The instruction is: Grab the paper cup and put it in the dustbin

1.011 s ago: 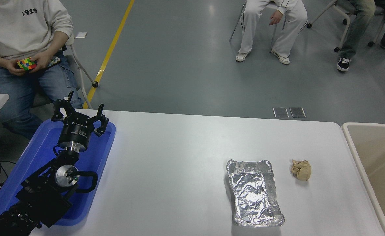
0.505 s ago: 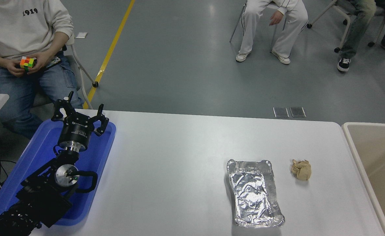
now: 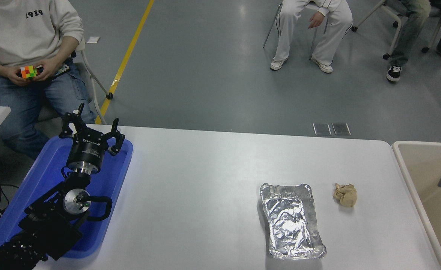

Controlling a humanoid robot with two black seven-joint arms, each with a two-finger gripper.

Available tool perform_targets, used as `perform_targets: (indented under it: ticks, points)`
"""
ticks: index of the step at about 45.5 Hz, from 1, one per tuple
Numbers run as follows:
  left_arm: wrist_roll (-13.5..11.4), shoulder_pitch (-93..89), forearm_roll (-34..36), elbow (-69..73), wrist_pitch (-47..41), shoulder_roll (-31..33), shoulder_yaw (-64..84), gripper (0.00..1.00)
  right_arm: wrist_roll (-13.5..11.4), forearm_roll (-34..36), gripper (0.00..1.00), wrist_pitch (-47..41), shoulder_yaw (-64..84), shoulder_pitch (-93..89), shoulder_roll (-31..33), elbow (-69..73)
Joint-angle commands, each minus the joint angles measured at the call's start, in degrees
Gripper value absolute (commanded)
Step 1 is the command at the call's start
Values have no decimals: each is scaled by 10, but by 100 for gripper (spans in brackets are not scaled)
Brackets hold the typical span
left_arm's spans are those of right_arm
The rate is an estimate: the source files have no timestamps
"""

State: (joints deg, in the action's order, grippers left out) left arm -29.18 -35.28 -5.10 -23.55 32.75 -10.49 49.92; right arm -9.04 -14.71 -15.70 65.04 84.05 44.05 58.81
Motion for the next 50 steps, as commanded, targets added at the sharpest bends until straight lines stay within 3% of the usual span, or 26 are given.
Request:
perform_targets:
  ticks: [1,15,25,50]
  points:
    - [0,-1,0,0,-1,-1,0,100,0,-1,100,-162,49,114,-28,37]
    - [1,-1,0,0,0,0,0,100,0,0,100,-293,99,211,-90,57]
    - [0,-1,0,0,0,0,0,100,0,-1,100,-293,109,284,-172,62]
    - [0,-1,0,0,-1,-1,0,100,1,-28,100,-293,21,426,-186,133]
